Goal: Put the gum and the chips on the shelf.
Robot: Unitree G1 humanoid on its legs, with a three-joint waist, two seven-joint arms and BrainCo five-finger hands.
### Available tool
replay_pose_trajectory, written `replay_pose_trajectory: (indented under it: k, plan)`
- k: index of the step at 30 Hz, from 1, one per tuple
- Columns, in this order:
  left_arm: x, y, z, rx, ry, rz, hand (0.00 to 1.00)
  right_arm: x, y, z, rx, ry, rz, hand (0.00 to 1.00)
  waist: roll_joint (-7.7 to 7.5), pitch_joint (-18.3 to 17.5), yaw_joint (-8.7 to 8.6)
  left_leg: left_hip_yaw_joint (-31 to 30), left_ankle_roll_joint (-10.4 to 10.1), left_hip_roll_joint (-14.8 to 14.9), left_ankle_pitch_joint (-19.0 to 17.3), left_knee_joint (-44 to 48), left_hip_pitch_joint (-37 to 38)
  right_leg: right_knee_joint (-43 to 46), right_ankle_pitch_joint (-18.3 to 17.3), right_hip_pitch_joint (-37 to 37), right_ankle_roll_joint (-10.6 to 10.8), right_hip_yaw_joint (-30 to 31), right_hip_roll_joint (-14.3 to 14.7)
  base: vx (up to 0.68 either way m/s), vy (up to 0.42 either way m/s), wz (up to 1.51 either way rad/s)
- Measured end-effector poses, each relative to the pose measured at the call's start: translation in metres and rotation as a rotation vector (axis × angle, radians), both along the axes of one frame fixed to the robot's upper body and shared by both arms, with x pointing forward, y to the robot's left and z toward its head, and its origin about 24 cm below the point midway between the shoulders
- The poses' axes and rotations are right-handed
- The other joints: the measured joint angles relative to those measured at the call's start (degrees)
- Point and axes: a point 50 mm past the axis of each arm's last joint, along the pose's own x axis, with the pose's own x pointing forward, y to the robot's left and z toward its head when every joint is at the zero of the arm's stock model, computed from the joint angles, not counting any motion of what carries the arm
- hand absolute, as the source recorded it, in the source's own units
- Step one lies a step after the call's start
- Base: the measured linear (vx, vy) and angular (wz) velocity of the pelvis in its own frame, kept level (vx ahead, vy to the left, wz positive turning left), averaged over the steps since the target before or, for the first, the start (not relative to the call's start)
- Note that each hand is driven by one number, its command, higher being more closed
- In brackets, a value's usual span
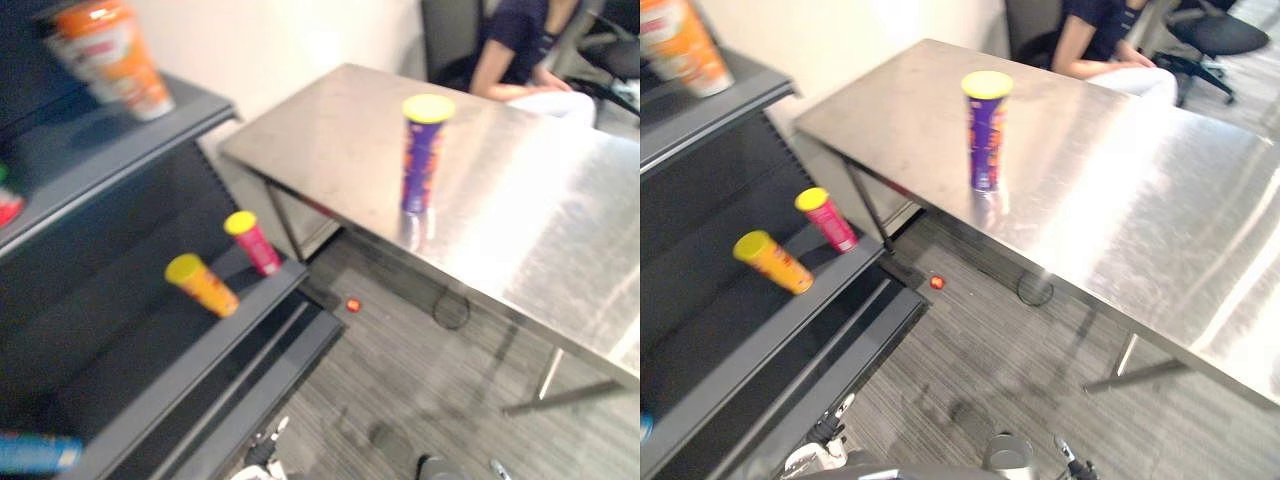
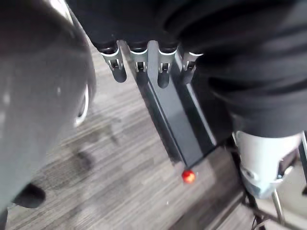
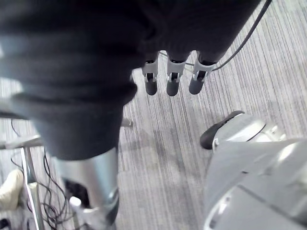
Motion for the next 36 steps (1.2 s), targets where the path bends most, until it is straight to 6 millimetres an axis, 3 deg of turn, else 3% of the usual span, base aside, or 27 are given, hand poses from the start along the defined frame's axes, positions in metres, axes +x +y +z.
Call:
replay_pose_trajectory:
  k: [3, 4, 5, 6, 7, 10, 15, 18, 21, 24, 26, 31, 32, 33, 34, 36]
  plan:
    - [-0.001, 0.0, 0.0, 0.007, -0.003, -0.017, 0.0, -0.008, -0.002, 0.0, -0.001, 0.011, -0.033, 0.0, 0.13, -0.06, 1.13, -4.24, 0.09, -3.1, 0.51, -11.3, -0.83, 0.84, -1.48, 1.42, 1.81, 5.55, 0.92, 0.08, 0.165, -1.13]
    - [-0.004, 0.0, -0.001, 0.003, 0.003, -0.016, 0.0, -0.009, -0.003, 0.0, -0.006, 0.012, -0.034, 0.0, 0.59, -0.07, 1.22, -7.7, 1.07, -4.45, 4.41, -17.52, -0.87, 2.38, -2.67, 1.22, 3.16, 7.52, 1.57, 0.12, 0.3, -1.0]
    - [-0.011, -0.002, -0.003, -0.008, 0.018, -0.001, 0.0, -0.01, -0.006, 0.001, -0.019, 0.006, -0.037, 0.0, 1.58, -0.78, 1.41, -10.65, -2.07, -4.98, 4.86, -19.36, -0.68, 4.19, -4.06, 0.38, 4.56, 9.63, 2.14, 0.14, 0.301, -0.82]
    - [-0.011, -0.001, -0.003, -0.007, 0.02, 0.006, 0.0, -0.012, -0.002, 0.0, -0.01, 0.007, -0.04, 0.0, 1.0, -0.86, 1.13, -10.2, -1.72, -5.83, 4.55, -19.41, -0.44, 4.4, -4.07, 0.34, 4.8, 10.1, 1.42, 0.15, 0.278, -0.44]
    - [-0.011, 0.003, -0.002, 0.003, 0.017, 0.011, 0.0, -0.019, 0.004, -0.001, 0.008, 0.017, -0.045, 0.0, -0.69, -1.45, 1.18, -9.21, -1.47, -6.81, 3.84, -19.48, -0.61, 4.18, -3.98, -0.03, 4.94, 10.26, -0.01, 0.09, 0.154, -0.15]
    - [-0.012, 0.009, -0.001, 0.004, 0.013, 0.064, 0.0, -0.024, 0.014, -0.004, 0.037, 0.025, -0.068, 0.0, -1.52, -1.87, 1.76, -6.88, -0.83, -8.53, 2.37, -19.27, -0.58, 3.72, -3.57, -0.88, 5.56, 11.28, -2.11, 0.08, 0.16, -0.19]
    - [-0.022, 0.006, -0.006, 0.023, 0.07, 0.009, 0.0, -0.028, 0.009, -0.003, 0.031, 0.023, -0.131, 0.0, -1.08, -3.79, 1.37, -3.78, -1.03, -10.74, 2.94, -23.73, 3.32, -0.21, -1.75, 0.41, 7.99, 12.4, -3.83, 0.08, 0.069, -0.28]
    - [-0.029, 0.001, -0.009, 0.023, 0.106, -0.039, 0.0, -0.031, 0.003, -0.003, 0.022, 0.029, -0.158, 0.0, 0.15, -5.5, 1.15, -2.38, -1.18, -11.37, 4.19, -27.94, 5.7, -3.05, 0.28, 0.96, 8.17, 13.08, -3.69, 0.1, 0.018, -0.33]
    - [-0.029, 0.001, -0.009, 0.03, 0.113, -0.063, 0.0, -0.034, -0.001, -0.003, 0.019, 0.039, -0.187, 0.0, -0.2, -5.85, 1.21, -2.38, -1.12, -11.8, 5.27, -30.47, 6.17, -4.77, 2.04, 0.77, 8.21, 12.94, -3.56, 0.04, 0.011, -0.11]
    - [-0.03, 0.002, -0.009, 0.035, 0.115, -0.069, 0.0, -0.035, -0.019, 0.001, -0.017, 0.028, -0.256, 0.0, -0.57, -6.12, 1.3, -2.04, -0.84, -12.05, 5.71, -32.09, 6.61, -6.75, 4.52, 0.57, 8.03, 12.88, -3.46, -0.01, 0.034, -0.2]
    - [-0.03, 0.004, -0.008, 0.043, 0.115, -0.069, 0.0, -0.034, -0.044, 0.009, -0.072, -0.008, -0.388, 0.0, -1.14, -6.65, 1.57, -0.47, -0.69, -12.31, 5.99, -33.23, 6.7, -8.35, 6.56, -0.34, 7.82, 13.22, -3.54, -0.04, 0.039, -0.35]
    - [-0.032, 0.012, -0.007, 0.064, 0.115, -0.055, 0.0, -0.033, -0.102, 0.037, -0.231, -0.118, -0.611, 0.0, -2.49, -8.04, 1.74, 0.61, -0.4, -13.76, 7.22, -36.08, 7.67, -9.14, 6.76, -1.25, 7.63, 12.98, -4.35, -0.04, 0.0, -0.18]
    - [-0.032, 0.013, -0.007, 0.066, 0.114, -0.054, 0.0, -0.031, -0.115, 0.047, -0.279, -0.15, -0.625, 0.0, -2.56, -8.19, 1.72, 0.52, -0.41, -14.06, 7.55, -36.84, 7.95, -9.28, 6.75, -1.25, 7.63, 12.77, -4.47, -0.06, -0.02, -0.04]
    - [-0.033, 0.013, -0.007, 0.067, 0.116, -0.054, 0.0, -0.022, -0.138, 0.068, -0.382, -0.22, -0.625, 0.0, -2.66, -8.14, 1.72, 0.48, -0.35, -14.57, 8.27, -38.2, 8.5, -9.51, 6.65, -1.25, 7.59, 12.54, -4.69, -0.06, -0.024, -0.05]
    - [-0.034, 0.013, -0.007, 0.067, 0.119, -0.054, 0.0, -0.017, -0.147, 0.079, -0.426, -0.254, -0.617, 0.0, -2.78, -8.1, 1.68, 0.44, -0.31, -14.78, 8.55, -38.8, 8.69, -9.65, 6.59, -1.29, 7.52, 12.39, -4.76, -0.06, -0.033, -0.06]
    - [-0.04, 0.014, -0.008, 0.067, 0.131, -0.052, 0.0, 0.008, -0.171, 0.125, -0.616, -0.399, -0.557, 0.0, -2.19, -8.51, 1.03, 0.38, -0.24, -15.2, 9.34, -40.16, 9.11, -9.84, 6.34, -1.47, 7.6, 11.96, -4.93, -0.04, -0.042, -0.05]
